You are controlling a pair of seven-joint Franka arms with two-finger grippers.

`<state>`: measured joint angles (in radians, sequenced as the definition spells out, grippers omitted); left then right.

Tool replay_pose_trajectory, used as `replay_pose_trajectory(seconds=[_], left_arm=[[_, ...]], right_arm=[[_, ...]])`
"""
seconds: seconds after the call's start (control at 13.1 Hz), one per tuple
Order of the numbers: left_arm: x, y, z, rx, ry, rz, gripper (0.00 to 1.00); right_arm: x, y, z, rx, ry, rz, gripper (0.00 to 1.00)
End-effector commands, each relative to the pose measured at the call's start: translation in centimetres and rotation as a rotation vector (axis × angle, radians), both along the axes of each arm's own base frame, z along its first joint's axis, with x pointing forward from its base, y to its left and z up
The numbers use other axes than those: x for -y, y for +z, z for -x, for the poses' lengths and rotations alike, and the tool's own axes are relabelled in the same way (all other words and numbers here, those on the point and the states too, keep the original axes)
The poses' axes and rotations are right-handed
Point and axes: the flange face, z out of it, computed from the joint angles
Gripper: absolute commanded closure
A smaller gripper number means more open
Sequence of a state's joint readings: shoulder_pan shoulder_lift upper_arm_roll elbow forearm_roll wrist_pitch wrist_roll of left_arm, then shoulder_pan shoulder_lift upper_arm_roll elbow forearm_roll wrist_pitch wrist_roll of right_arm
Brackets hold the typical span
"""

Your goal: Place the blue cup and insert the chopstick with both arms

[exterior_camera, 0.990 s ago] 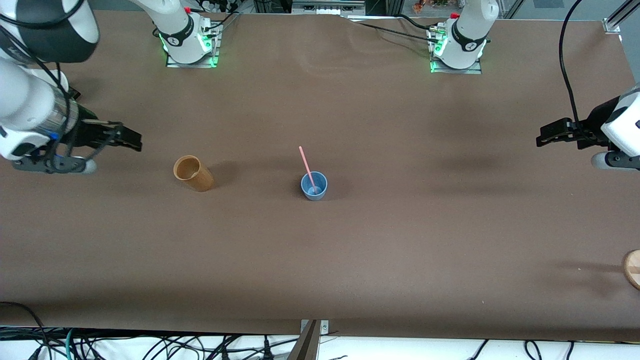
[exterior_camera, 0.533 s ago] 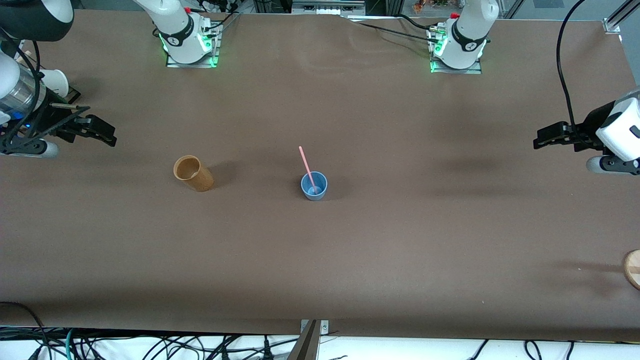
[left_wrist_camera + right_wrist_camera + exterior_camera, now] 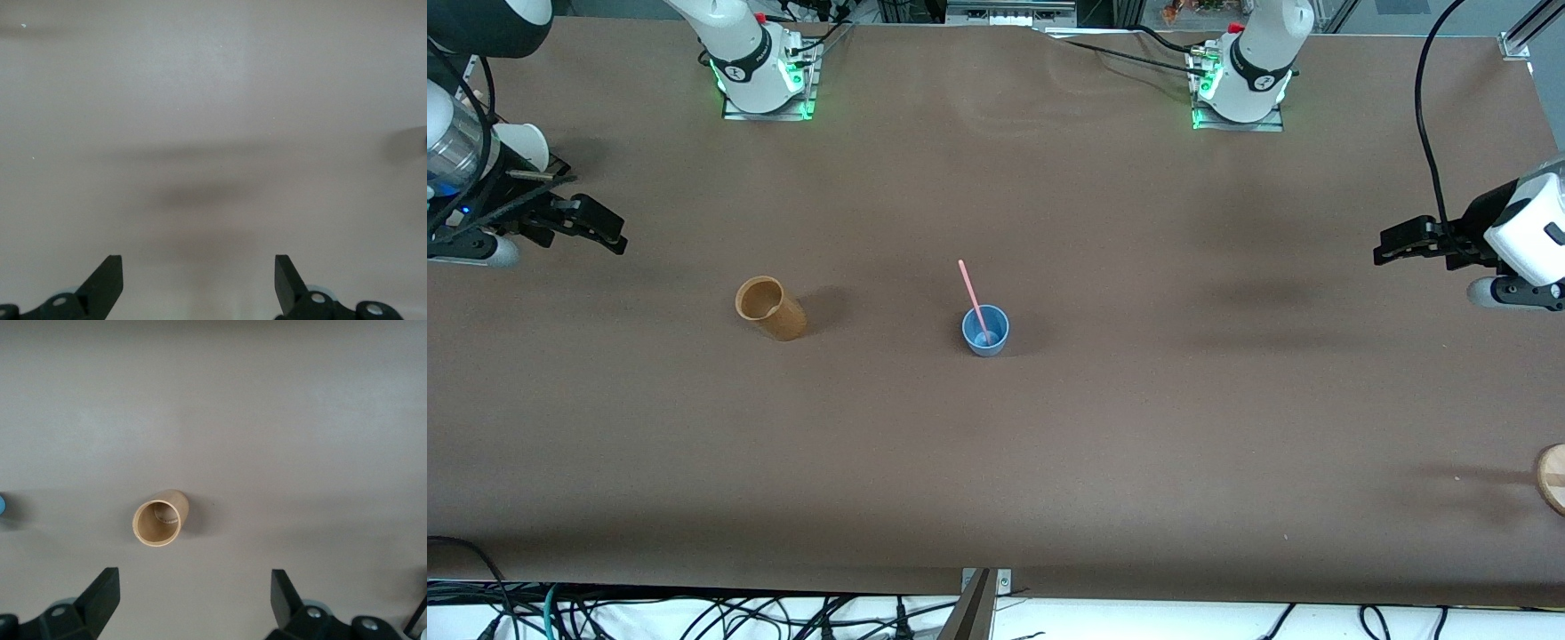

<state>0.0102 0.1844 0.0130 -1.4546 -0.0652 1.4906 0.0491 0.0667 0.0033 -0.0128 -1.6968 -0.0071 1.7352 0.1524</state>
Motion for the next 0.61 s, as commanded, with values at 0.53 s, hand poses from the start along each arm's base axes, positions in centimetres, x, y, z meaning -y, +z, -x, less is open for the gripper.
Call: replay_pose_trajectory(seconds=[0.53], left_arm=[[-0.28, 0.83, -0.28, 0.013, 0.007, 0.000, 0.00]], right_arm=[[1.36, 0.33, 0.60, 0.013, -0.007, 0.004, 0.00]])
